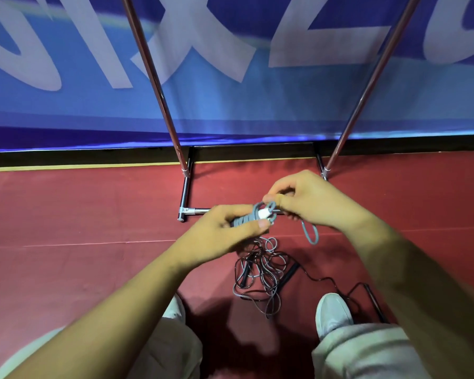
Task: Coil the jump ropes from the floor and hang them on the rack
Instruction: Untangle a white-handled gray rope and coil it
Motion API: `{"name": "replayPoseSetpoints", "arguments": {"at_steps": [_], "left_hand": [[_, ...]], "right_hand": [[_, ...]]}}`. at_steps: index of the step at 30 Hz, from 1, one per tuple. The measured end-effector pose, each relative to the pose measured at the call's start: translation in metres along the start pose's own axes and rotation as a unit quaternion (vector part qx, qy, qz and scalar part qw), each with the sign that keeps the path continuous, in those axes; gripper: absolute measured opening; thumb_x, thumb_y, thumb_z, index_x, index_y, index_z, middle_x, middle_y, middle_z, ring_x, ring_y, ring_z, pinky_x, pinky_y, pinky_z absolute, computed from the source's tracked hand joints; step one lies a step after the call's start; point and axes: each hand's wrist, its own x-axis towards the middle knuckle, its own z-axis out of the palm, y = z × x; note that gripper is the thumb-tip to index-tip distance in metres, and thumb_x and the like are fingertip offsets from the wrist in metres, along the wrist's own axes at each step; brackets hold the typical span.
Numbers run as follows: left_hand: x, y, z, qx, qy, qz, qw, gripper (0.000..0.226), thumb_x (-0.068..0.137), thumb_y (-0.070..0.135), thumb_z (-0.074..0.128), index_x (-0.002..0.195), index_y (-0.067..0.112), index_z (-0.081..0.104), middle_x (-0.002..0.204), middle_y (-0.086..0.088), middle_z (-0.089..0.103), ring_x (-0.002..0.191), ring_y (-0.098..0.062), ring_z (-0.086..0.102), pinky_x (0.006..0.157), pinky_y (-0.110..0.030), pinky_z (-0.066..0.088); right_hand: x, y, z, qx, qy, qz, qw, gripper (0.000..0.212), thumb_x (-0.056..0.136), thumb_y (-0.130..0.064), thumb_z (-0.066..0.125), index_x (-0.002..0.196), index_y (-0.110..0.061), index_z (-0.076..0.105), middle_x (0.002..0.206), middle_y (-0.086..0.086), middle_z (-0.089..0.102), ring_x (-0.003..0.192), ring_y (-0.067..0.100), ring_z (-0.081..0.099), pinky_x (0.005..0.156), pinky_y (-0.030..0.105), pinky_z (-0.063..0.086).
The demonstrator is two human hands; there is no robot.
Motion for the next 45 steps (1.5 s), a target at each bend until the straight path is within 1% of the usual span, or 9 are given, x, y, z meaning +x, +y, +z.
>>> {"name": "replayPoseSetpoints", "arguments": {"at_steps": [5, 11, 17, 23, 30, 38, 41, 43, 45], "left_hand": [[0.007, 0.001, 0.002, -0.12, 0.102, -0.021, 0.987, 0.028, 0.084, 0.051, 0.059, 0.083, 0.025, 0.068, 0.07, -0.014, 0.063, 0.068, -0.035, 0.057, 0.067, -0.05, 0.043], [0.014, -0.003, -0.003, -0.213, 0.168, -0.045, 0.961, 0.032, 0.087, 0.045, 0.059, 0.093, 0.014, 0.065, 0.069, -0.016, 0.061, 0.063, -0.028, 0.059, 0.067, -0.038, 0.045], [0.015, -0.003, -0.006, -0.266, 0.163, -0.028, 0.95, 0.047, 0.089, 0.036, 0.059, 0.134, 0.023, 0.059, 0.079, -0.017, 0.057, 0.061, -0.023, 0.057, 0.055, -0.029, 0.05], [0.017, -0.008, -0.012, -0.267, 0.191, -0.052, 0.943, 0.028, 0.09, 0.038, 0.059, 0.109, 0.019, 0.065, 0.073, -0.015, 0.059, 0.061, -0.024, 0.054, 0.062, -0.032, 0.044], [0.018, -0.009, -0.015, -0.258, 0.199, -0.06, 0.944, 0.028, 0.089, 0.037, 0.061, 0.108, 0.017, 0.065, 0.079, -0.019, 0.056, 0.058, -0.021, 0.057, 0.061, -0.031, 0.044], [0.02, -0.015, -0.022, -0.142, 0.267, -0.071, 0.951, 0.019, 0.092, 0.032, 0.066, 0.106, 0.019, 0.068, 0.076, -0.011, 0.059, 0.058, -0.02, 0.05, 0.053, -0.023, 0.037], [0.019, -0.027, -0.027, 0.041, 0.297, -0.053, 0.953, 0.026, 0.083, 0.05, 0.072, 0.104, 0.037, 0.065, 0.073, 0.004, 0.066, 0.055, -0.015, 0.055, 0.053, -0.029, 0.044], [0.016, -0.031, -0.028, 0.184, 0.308, -0.063, 0.931, 0.036, 0.077, 0.063, 0.068, 0.107, 0.044, 0.06, 0.083, 0.006, 0.069, 0.075, -0.021, 0.065, 0.069, -0.037, 0.054], [0.013, -0.031, -0.023, 0.317, 0.301, -0.075, 0.896, 0.04, 0.08, 0.064, 0.066, 0.113, 0.044, 0.057, 0.09, 0.005, 0.069, 0.087, -0.026, 0.064, 0.068, -0.037, 0.051]], "right_hand": [[0.003, 0.005, 0.0, 0.045, -0.019, 0.034, 0.998, 0.026, 0.096, -0.023, 0.06, 0.072, -0.014, 0.064, 0.053, 0.0, 0.053, 0.046, 0.012, 0.05, 0.051, 0.024, 0.046], [0.001, 0.011, 0.0, 0.033, -0.038, 0.008, 0.999, 0.025, 0.101, -0.022, 0.052, 0.083, -0.012, 0.066, 0.054, -0.007, 0.047, 0.05, 0.017, 0.056, 0.055, 0.03, 0.047], [0.0, 0.008, 0.002, 0.017, -0.051, 0.03, 0.998, 0.028, 0.101, -0.025, 0.05, 0.085, -0.011, 0.068, 0.057, 0.001, 0.043, 0.05, 0.016, 0.042, 0.051, 0.037, 0.042], [-0.003, 0.003, 0.003, -0.017, -0.073, 0.026, 0.997, 0.022, 0.101, -0.025, 0.049, 0.094, -0.019, 0.069, 0.063, -0.003, 0.05, 0.052, 0.009, 0.048, 0.051, 0.031, 0.046], [-0.002, 0.004, 0.005, -0.02, -0.067, 0.042, 0.997, 0.025, 0.101, -0.023, 0.049, 0.09, -0.012, 0.068, 0.061, -0.004, 0.056, 0.05, 0.009, 0.054, 0.044, 0.019, 0.04], [-0.003, 0.005, 0.003, -0.068, -0.031, 0.047, 0.996, 0.019, 0.096, -0.021, 0.056, 0.086, -0.017, 0.072, 0.06, -0.005, 0.061, 0.047, 0.01, 0.046, 0.051, 0.026, 0.039], [-0.004, 0.0, 0.002, -0.098, -0.033, 0.018, 0.995, 0.018, 0.094, -0.024, 0.06, 0.083, -0.02, 0.074, 0.058, -0.006, 0.057, 0.052, 0.008, 0.045, 0.053, 0.024, 0.037], [-0.006, -0.006, 0.005, -0.122, -0.053, 0.0, 0.991, 0.02, 0.094, -0.024, 0.059, 0.082, -0.019, 0.074, 0.057, -0.005, 0.053, 0.05, 0.006, 0.042, 0.052, 0.021, 0.035], [-0.008, -0.012, 0.012, -0.148, -0.072, -0.025, 0.986, 0.022, 0.093, -0.021, 0.057, 0.08, -0.01, 0.071, 0.052, -0.005, 0.043, 0.046, 0.008, 0.036, 0.047, 0.02, 0.03]]}}
